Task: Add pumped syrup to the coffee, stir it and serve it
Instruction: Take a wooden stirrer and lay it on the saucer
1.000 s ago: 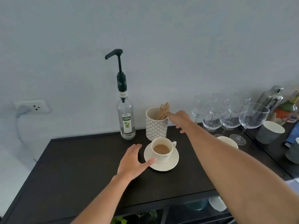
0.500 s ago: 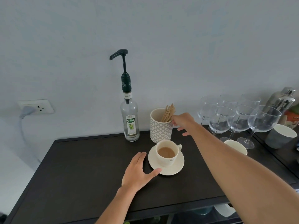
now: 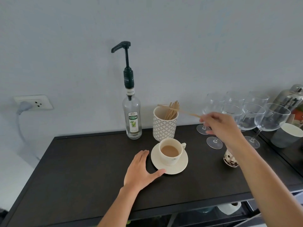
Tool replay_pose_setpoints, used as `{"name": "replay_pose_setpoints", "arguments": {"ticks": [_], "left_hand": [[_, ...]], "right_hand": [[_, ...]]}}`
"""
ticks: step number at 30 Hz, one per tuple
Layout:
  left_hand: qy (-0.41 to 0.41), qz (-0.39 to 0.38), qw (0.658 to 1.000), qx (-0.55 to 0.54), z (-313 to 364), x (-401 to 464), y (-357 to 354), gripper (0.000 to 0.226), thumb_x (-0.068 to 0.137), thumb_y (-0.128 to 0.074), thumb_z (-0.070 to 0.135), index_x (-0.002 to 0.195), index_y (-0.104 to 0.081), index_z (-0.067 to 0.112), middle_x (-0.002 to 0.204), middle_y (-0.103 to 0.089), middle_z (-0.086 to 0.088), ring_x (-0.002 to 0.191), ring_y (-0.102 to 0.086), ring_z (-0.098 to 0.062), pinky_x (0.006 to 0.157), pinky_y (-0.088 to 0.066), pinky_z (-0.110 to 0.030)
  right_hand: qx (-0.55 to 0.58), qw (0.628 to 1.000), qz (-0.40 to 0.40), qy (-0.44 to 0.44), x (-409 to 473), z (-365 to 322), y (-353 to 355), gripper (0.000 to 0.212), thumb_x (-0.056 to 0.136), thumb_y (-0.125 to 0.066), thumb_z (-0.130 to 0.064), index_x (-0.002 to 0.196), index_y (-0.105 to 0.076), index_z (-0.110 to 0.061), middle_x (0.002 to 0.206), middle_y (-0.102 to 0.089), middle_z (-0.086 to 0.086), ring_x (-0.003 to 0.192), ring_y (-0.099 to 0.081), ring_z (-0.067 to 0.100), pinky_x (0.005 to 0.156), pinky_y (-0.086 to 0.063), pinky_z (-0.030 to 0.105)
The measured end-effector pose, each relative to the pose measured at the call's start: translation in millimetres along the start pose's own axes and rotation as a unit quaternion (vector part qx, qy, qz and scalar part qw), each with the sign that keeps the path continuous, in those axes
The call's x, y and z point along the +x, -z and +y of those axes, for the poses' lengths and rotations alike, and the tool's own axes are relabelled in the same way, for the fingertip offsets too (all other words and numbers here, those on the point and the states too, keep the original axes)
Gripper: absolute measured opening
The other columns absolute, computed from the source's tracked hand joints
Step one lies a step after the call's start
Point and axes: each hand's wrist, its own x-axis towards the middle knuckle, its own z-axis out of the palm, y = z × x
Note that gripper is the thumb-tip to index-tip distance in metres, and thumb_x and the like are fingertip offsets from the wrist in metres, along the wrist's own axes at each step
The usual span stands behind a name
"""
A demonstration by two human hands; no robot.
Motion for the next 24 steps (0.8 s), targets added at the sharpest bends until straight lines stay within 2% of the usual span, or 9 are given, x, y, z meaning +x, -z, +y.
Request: {"name": "replay_pose_setpoints", "arguments": {"ticks": [3,5,8,12,19,22,24], "left_hand": [[-0.003,-0.003,1.0,0.003,-0.2,0.3,0.3,0.116,0.059,-0.046,0.095,0.15,-0.026,0.026,0.158,-0.023,0.01,0.145,-0.017,-0.006,0.115,-0.024,-0.029],[-0.005,-0.004,1.0,0.002,-1.1,0.4,-0.3,0.118,0.057,-0.046,0.096,0.15,-0.027,0.026,0.157,-0.022,0.011,0.145,-0.016,-0.005,0.115,-0.023,-0.03],[-0.008,-0.009,1.0,0.006,-2.4,1.1,-1.0,0.124,0.051,-0.045,0.099,0.15,-0.029,0.026,0.157,-0.021,0.013,0.144,-0.016,-0.004,0.116,-0.024,-0.031],[-0.015,-0.012,1.0,0.006,-2.8,0.8,0.2,0.126,0.049,-0.046,0.099,0.15,-0.031,0.025,0.156,-0.021,0.013,0.144,-0.015,-0.005,0.118,-0.025,-0.034],[-0.018,-0.017,1.0,0.017,-1.6,-0.3,0.5,0.125,0.048,-0.048,0.099,0.149,-0.033,0.027,0.157,-0.02,0.014,0.144,-0.014,-0.006,0.117,-0.025,-0.035],[-0.02,-0.012,1.0,0.018,-1.5,0.0,0.0,0.123,0.049,-0.049,0.098,0.149,-0.035,0.026,0.156,-0.021,0.014,0.144,-0.015,-0.005,0.116,-0.026,-0.034],[-0.02,-0.012,1.0,0.017,-1.6,0.0,-0.4,0.124,0.049,-0.049,0.098,0.149,-0.035,0.026,0.156,-0.022,0.014,0.144,-0.016,-0.005,0.116,-0.026,-0.034]], "right_hand": [[0.051,0.994,-0.076,-0.052,-29.9,33.8,6.2,0.019,0.097,-0.063,-0.024,0.091,-0.076,-0.012,0.098,-0.074,0.003,0.103,-0.068,0.021,0.088,-0.06,0.043],[0.056,0.99,-0.11,-0.068,-44.3,56.3,7.9,0.019,0.097,-0.062,-0.022,0.092,-0.076,-0.011,0.101,-0.074,0.003,0.106,-0.067,0.022,0.088,-0.06,0.045],[0.018,0.985,-0.148,-0.083,-54.5,86.7,10.6,0.021,0.098,-0.059,-0.024,0.091,-0.077,-0.015,0.105,-0.073,0.001,0.108,-0.066,0.017,0.088,-0.06,0.044],[-0.055,0.978,-0.179,-0.091,-56.5,113.7,12.8,0.023,0.102,-0.053,-0.024,0.096,-0.073,-0.015,0.111,-0.069,-0.004,0.11,-0.062,0.013,0.087,-0.059,0.035],[-0.169,0.963,-0.198,-0.07,-35.1,127.0,-1.1,0.027,0.103,-0.052,-0.025,0.085,-0.07,-0.015,0.1,-0.07,0.015,0.098,-0.065,0.034,0.087,-0.055,0.047],[-0.207,0.954,-0.209,-0.05,-21.7,124.6,-11.4,0.029,0.101,-0.055,-0.031,0.079,-0.071,-0.023,0.101,-0.068,0.001,0.088,-0.064,0.018,0.086,-0.054,0.04],[-0.227,0.949,-0.214,-0.05,-13.0,125.9,-17.9,0.029,0.1,-0.057,-0.036,0.076,-0.071,-0.027,0.1,-0.068,-0.004,0.088,-0.062,0.013,0.086,-0.05,0.035]]}}
